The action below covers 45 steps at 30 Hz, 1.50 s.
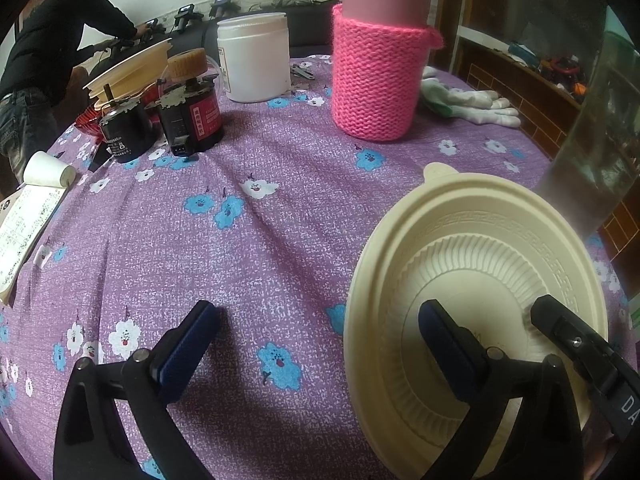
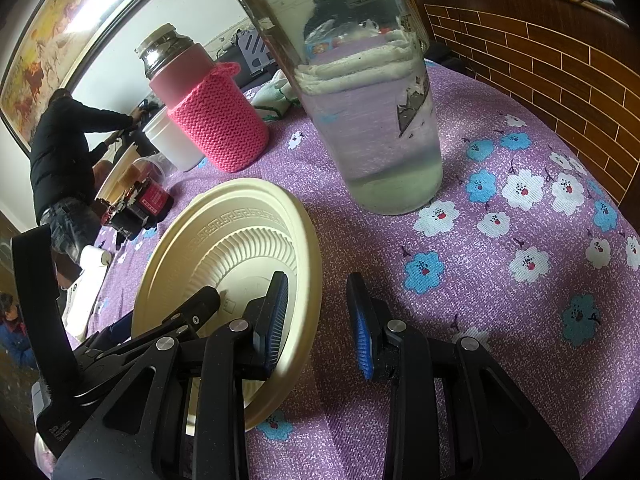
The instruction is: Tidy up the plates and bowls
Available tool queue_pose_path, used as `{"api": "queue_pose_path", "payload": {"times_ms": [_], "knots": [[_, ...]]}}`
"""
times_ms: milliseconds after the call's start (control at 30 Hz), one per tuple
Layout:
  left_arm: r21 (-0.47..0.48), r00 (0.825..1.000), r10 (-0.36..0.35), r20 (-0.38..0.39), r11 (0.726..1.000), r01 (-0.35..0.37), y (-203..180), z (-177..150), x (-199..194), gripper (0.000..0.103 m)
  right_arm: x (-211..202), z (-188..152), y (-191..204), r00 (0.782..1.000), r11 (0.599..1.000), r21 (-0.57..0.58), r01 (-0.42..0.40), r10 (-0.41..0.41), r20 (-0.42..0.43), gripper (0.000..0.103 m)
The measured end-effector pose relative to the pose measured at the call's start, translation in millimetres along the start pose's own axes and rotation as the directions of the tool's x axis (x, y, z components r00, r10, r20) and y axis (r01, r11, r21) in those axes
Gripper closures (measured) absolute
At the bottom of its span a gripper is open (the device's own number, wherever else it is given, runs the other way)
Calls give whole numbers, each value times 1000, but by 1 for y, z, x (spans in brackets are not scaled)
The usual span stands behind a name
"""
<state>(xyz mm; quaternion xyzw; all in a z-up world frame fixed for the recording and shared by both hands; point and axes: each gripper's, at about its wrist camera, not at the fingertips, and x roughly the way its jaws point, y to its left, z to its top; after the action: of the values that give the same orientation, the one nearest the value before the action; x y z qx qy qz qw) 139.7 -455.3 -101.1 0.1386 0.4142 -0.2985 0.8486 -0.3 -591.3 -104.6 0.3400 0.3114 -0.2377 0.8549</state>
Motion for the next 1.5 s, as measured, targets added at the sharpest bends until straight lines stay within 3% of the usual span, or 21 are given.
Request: {"api": "queue_pose_path", "payload": {"times_ms": [1500], "knots": [[-5, 1000, -3, -2, 1000, 3, 0, 0, 1, 0, 1, -1, 1, 1000, 1000, 2, 4, -4, 5, 74]]}}
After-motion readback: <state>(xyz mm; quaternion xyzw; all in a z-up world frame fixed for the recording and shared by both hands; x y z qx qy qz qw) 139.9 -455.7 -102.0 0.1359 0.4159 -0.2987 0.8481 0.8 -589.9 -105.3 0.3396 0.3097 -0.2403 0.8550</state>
